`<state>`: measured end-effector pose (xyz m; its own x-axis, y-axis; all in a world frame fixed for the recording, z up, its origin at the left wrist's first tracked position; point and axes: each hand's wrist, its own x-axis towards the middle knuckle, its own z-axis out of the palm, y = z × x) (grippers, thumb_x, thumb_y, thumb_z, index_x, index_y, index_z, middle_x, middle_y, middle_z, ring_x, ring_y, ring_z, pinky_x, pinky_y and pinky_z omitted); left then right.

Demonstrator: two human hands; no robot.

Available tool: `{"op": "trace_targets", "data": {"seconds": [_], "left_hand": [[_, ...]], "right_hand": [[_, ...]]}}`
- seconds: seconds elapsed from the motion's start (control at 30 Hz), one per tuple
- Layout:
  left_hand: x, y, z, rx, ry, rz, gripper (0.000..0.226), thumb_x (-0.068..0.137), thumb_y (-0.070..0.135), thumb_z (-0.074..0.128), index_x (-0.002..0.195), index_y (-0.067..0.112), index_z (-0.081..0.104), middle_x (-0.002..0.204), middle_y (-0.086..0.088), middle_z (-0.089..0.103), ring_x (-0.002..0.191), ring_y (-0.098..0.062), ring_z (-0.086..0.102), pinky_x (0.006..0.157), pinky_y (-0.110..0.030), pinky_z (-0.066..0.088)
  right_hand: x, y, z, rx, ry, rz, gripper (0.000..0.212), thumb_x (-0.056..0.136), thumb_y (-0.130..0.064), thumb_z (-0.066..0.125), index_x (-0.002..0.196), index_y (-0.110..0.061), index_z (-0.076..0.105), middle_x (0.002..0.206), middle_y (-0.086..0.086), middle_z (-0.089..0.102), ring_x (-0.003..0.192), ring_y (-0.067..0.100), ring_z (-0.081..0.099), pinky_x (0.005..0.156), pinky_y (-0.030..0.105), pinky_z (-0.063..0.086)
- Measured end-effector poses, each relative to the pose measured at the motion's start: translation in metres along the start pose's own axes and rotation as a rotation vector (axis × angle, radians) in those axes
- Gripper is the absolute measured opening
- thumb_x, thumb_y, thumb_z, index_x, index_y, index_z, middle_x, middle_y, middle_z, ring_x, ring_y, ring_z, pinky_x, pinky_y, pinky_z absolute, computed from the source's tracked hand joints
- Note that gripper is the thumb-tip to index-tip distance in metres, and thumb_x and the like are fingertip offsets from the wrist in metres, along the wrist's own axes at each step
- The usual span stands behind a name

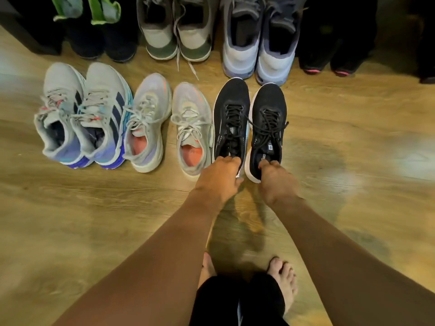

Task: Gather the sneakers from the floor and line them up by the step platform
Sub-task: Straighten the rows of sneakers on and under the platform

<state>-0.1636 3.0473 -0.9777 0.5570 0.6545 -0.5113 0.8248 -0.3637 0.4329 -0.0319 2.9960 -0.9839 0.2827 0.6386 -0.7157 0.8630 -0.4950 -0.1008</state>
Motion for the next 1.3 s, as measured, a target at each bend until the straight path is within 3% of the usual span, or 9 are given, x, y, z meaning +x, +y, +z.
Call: {"op": "trace_targets", "data": {"seconds": [0.1,0.27,0.53,0.7,0.83,1.03,1.17,1.23,1.3], "left_hand": [[-0.010,0.009,-0.033,-0.154,0.101,-0.024,0.024,0.093,0.031,0.055,0.110,0.014,0.057,0.110,-0.004,0.062,0.106,-0.023,0.054,0.081,-0.037,0.045],[-0.027,0.023,-0.120,-0.239,0.203,-0.094,0.024,0.092,0.034,0.055,0.109,0.017,0.058,0.111,-0.004,0.060,0.109,-0.024,0.052,0.086,-0.045,0.048],[-0.065,0.023,-0.309,-0.223,0.457,-0.092,0.022,0.091,0.027,0.053,0.110,0.017,0.059,0.115,-0.003,0.057,0.109,-0.022,0.049,0.087,-0.036,0.043],[-0.070,-0.007,-0.422,-0.129,0.649,-0.167,0.025,0.090,0.021,0.054,0.113,0.012,0.058,0.112,-0.009,0.057,0.104,-0.028,0.053,0.086,-0.043,0.045],[-0.064,-0.044,-0.479,-0.135,0.708,-0.320,0.031,0.088,0.017,0.055,0.119,0.014,0.054,0.119,-0.009,0.056,0.107,-0.029,0.055,0.084,-0.047,0.048],[-0.050,-0.103,-0.516,-0.022,0.699,-0.522,0.047,0.086,0.014,0.063,0.127,0.016,0.041,0.128,-0.008,0.045,0.104,-0.033,0.056,0.074,-0.044,0.046],[-0.031,-0.152,-0.532,0.011,0.476,-0.500,0.040,0.088,0.017,0.062,0.123,0.017,0.044,0.114,-0.013,0.059,0.101,-0.038,0.059,0.078,-0.047,0.051],[-0.020,-0.168,-0.538,0.095,0.341,-0.440,0.027,0.088,0.020,0.061,0.113,0.017,0.049,0.106,-0.015,0.063,0.097,-0.038,0.059,0.077,-0.045,0.051],[-0.016,-0.178,-0.540,0.149,0.307,-0.367,0.016,0.089,0.021,0.058,0.101,0.017,0.048,0.099,-0.015,0.063,0.092,-0.038,0.060,0.071,-0.042,0.048]], "right_hand": [[-0.016,-0.017,-0.034,0.016,0.028,0.003,0.038,0.086,-0.003,0.054,0.121,-0.015,0.045,0.123,0.010,0.049,0.106,0.034,0.058,0.083,0.039,0.047],[-0.053,-0.061,-0.122,0.111,0.205,-0.111,0.037,0.089,-0.013,0.054,0.124,-0.017,0.046,0.120,0.010,0.051,0.104,0.034,0.058,0.076,0.038,0.046],[-0.113,-0.165,-0.295,0.274,0.467,-0.321,0.029,0.093,-0.022,0.050,0.121,-0.017,0.052,0.121,0.006,0.055,0.107,0.031,0.055,0.082,0.041,0.045],[-0.122,-0.241,-0.377,0.356,0.472,-0.425,0.031,0.097,-0.029,0.048,0.127,-0.026,0.048,0.130,-0.001,0.053,0.112,0.026,0.055,0.081,0.038,0.043],[-0.116,-0.296,-0.406,0.339,0.439,-0.578,0.033,0.096,-0.027,0.050,0.129,-0.023,0.048,0.130,0.000,0.050,0.116,0.023,0.053,0.087,0.040,0.047],[-0.085,-0.355,-0.409,0.228,0.336,-0.617,0.056,0.094,-0.024,0.054,0.146,-0.019,0.031,0.159,-0.002,0.016,0.144,0.022,0.017,0.111,0.037,0.028],[-0.053,-0.386,-0.400,0.045,0.203,-0.517,0.064,0.096,-0.025,0.054,0.150,-0.016,0.020,0.161,-0.003,0.005,0.148,0.024,-0.001,0.115,0.040,0.026],[-0.038,-0.394,-0.397,-0.037,0.210,-0.463,0.054,0.095,-0.016,0.054,0.143,-0.013,0.031,0.157,0.004,0.019,0.146,0.029,0.011,0.114,0.040,0.028],[-0.032,-0.406,-0.394,-0.066,0.248,-0.437,0.039,0.092,-0.005,0.052,0.130,-0.010,0.044,0.140,0.007,0.039,0.135,0.031,0.033,0.113,0.038,0.027]]}}
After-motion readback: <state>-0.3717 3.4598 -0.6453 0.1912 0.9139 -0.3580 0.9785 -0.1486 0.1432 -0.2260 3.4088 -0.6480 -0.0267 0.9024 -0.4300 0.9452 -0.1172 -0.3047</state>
